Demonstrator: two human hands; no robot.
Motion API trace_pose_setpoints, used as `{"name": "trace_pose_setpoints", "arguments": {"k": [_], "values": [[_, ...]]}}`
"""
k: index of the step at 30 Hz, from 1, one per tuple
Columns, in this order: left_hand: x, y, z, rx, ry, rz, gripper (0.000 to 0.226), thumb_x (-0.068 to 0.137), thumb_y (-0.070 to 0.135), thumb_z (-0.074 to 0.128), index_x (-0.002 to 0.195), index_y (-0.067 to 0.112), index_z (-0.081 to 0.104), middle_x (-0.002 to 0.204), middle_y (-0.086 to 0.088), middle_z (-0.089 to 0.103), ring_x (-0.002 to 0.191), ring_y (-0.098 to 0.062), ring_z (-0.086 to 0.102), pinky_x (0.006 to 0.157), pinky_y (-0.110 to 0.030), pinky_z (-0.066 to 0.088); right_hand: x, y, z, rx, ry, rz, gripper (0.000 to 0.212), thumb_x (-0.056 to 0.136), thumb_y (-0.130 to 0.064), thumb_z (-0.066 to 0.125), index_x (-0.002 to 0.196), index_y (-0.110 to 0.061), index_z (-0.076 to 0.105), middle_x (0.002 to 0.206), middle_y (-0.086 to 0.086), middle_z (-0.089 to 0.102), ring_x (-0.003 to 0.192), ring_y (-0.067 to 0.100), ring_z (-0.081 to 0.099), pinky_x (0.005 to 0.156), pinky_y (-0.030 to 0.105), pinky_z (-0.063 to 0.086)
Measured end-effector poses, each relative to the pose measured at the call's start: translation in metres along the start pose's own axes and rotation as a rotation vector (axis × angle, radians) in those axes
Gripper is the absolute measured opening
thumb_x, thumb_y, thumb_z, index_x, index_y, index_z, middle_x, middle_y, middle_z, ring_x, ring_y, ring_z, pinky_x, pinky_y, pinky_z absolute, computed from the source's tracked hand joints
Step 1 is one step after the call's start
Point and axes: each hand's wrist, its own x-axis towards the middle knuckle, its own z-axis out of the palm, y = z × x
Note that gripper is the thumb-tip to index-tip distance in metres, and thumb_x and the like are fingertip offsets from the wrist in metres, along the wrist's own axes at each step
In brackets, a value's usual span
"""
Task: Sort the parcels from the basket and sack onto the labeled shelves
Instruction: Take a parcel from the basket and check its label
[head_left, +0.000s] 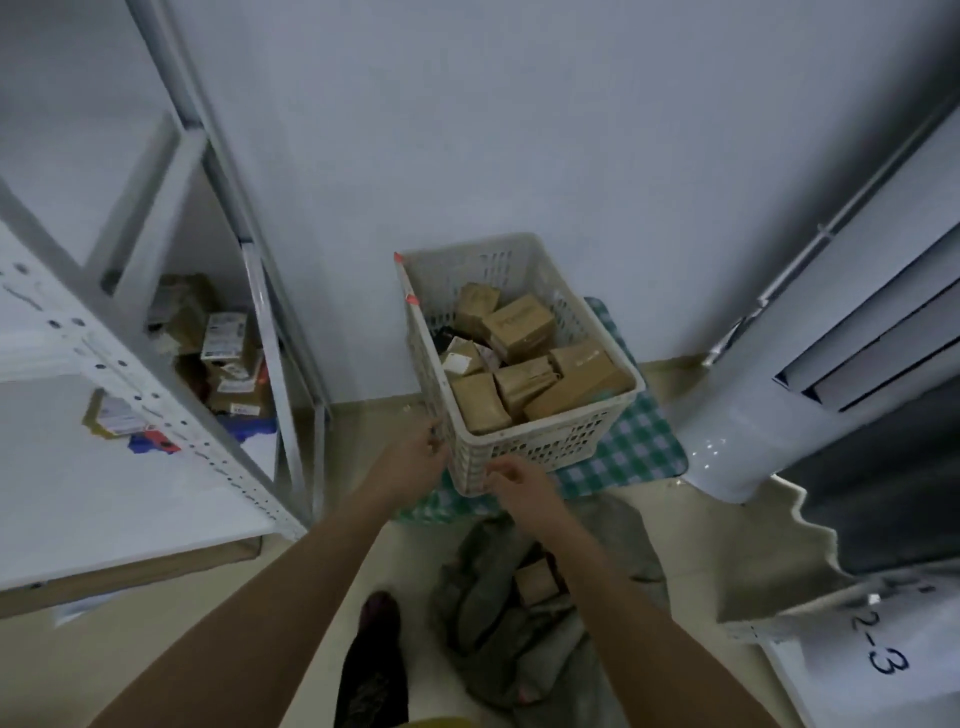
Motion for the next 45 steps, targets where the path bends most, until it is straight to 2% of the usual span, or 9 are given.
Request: {"name": "trace_pose_setpoints", "arguments": {"k": [5,8,10,18,24,31,34,38,45], "values": [[0.086,-0.012,-0.024,0.122,-0.126,0.039,0.017,0.100,0.014,0.045,0.114,0.013,0.054,0.098,-0.005,0.055,0.079,-0.012,0.054,0.060,-0.011,0.042,0.059,-0.029,0.006,0.011,0.124,0.076,0.023,0.100,-0.018,0.051,0.120,-0.014,0.061,0.116,0.005,0.062,0.109,0.024,0.058,0.084,0.030,0.048],[0.129,-0.020,-0.033,0.156,-0.139,0.046,0.028,0.099,0.016,0.044,0.120,0.002,0.057,0.110,-0.020,0.060,0.095,-0.031,0.059,0.071,-0.029,0.046,0.079,-0.034,0.013,0.036,0.152,0.134,0.022,0.101,-0.018,0.047,0.119,-0.017,0.060,0.113,0.004,0.061,0.103,0.022,0.058,0.073,0.025,0.045],[0.144,-0.027,-0.035,0.177,-0.151,0.062,0.032,0.099,0.015,0.044,0.127,0.007,0.056,0.120,-0.017,0.058,0.098,-0.027,0.058,0.076,-0.027,0.046,0.083,-0.034,0.017,0.035,0.168,0.158,0.024,0.101,-0.018,0.047,0.122,-0.016,0.060,0.113,0.001,0.060,0.101,0.017,0.055,0.072,0.022,0.043],[0.182,-0.036,-0.046,0.286,-0.152,0.170,0.033,0.094,0.009,0.054,0.126,0.008,0.059,0.127,-0.013,0.054,0.116,-0.028,0.051,0.097,-0.036,0.042,0.135,-0.033,0.009,-0.356,0.249,0.109,0.039,0.098,-0.022,0.052,0.136,-0.015,0.052,0.130,0.012,0.048,0.118,0.029,0.045,0.095,0.040,0.044],[0.206,-0.035,-0.060,0.345,-0.138,0.179,0.032,0.095,0.008,0.050,0.126,0.009,0.060,0.126,-0.013,0.056,0.116,-0.027,0.051,0.091,-0.028,0.038,0.150,-0.034,0.019,-0.677,0.169,0.196,0.055,0.097,-0.050,0.043,0.144,-0.022,0.034,0.140,0.012,0.034,0.124,0.033,0.037,0.100,0.039,0.035],[0.227,-0.026,-0.050,0.246,-0.142,0.165,0.032,0.098,0.010,0.046,0.127,0.011,0.057,0.126,-0.011,0.051,0.107,-0.019,0.049,0.087,-0.021,0.034,0.174,-0.043,0.019,-0.849,0.049,0.285,0.056,0.098,-0.048,0.045,0.143,-0.017,0.029,0.139,0.019,0.036,0.123,0.036,0.043,0.099,0.042,0.038],[0.228,-0.025,-0.048,0.223,-0.178,0.149,0.031,0.097,0.009,0.046,0.127,0.010,0.057,0.123,-0.010,0.050,0.104,-0.016,0.049,0.088,-0.023,0.037,0.185,-0.048,0.022,-0.857,0.025,0.322,0.046,0.098,-0.037,0.048,0.135,-0.014,0.032,0.126,0.018,0.054,0.111,0.033,0.055,0.088,0.038,0.043],[0.232,-0.025,-0.052,0.213,-0.217,0.131,0.031,0.098,0.012,0.046,0.127,0.012,0.057,0.127,-0.008,0.050,0.116,-0.019,0.049,0.096,-0.025,0.037,0.194,-0.049,0.024,-0.755,-0.001,0.358,0.067,0.095,-0.031,0.055,0.147,-0.012,0.018,0.123,0.017,0.057,0.106,0.032,0.058,0.074,0.034,0.042],[0.231,-0.025,-0.061,0.221,-0.285,0.135,0.030,0.100,0.013,0.044,0.126,0.017,0.058,0.127,-0.006,0.049,0.104,-0.008,0.048,0.084,-0.018,0.036,0.185,-0.047,0.028,-0.495,0.131,0.364,0.070,0.091,-0.032,0.056,0.149,-0.015,0.020,0.135,0.019,0.043,0.122,0.037,0.044,0.096,0.040,0.040]]}}
